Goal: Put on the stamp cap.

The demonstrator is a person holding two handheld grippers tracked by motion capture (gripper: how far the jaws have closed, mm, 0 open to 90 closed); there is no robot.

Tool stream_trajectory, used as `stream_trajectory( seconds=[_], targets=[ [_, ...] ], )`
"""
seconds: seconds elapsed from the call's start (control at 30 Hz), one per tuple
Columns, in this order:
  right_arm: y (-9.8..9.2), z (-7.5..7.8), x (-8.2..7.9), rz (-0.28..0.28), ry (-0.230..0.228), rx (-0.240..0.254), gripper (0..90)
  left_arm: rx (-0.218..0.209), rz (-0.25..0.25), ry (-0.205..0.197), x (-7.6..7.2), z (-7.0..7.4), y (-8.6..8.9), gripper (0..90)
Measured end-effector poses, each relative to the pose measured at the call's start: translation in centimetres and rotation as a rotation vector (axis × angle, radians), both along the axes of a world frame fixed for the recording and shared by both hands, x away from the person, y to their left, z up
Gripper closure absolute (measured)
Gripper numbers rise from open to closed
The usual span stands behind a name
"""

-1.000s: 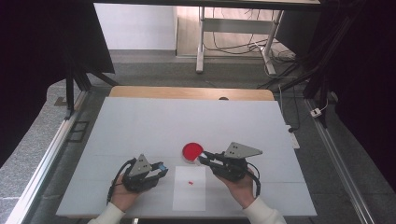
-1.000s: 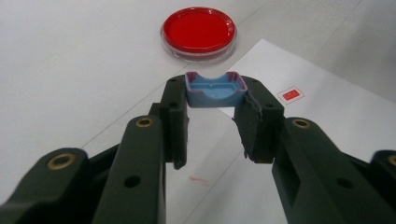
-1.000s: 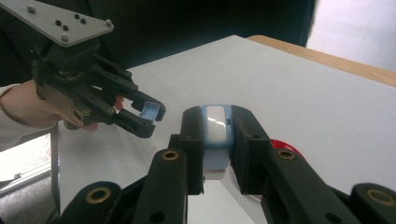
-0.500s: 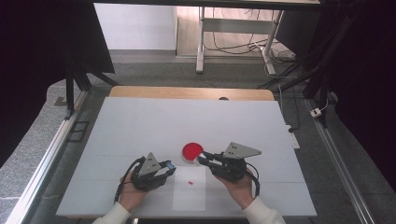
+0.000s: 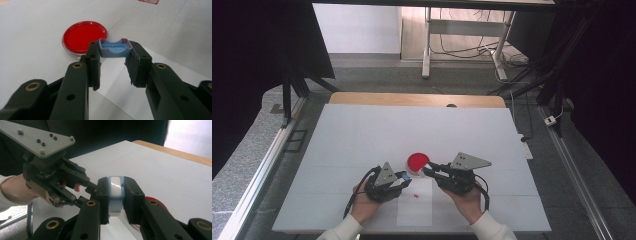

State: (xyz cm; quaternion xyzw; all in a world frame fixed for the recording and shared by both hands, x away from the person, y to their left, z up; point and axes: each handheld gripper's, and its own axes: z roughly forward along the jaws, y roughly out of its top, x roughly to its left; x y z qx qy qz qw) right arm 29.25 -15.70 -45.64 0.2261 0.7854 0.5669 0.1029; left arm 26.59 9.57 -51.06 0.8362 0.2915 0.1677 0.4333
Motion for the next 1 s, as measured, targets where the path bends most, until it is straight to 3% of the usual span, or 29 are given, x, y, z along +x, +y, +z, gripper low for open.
stream_trajectory(
  seconds=[0.5, 1.0],
  targets=[
    [0.3, -0.2, -0.2, -0.004, 0.001, -0.001, 74.8, 0.005, -0.014, -0.019, 0.2, 0.1, -1.5, 64.7],
    [0.6, -0.6, -0.1, -0.083, 0.047, 0.01, 74.8, 0.027, -0.02, -0.042, 0.5, -0.1, -2.6, 64.6]
  ],
)
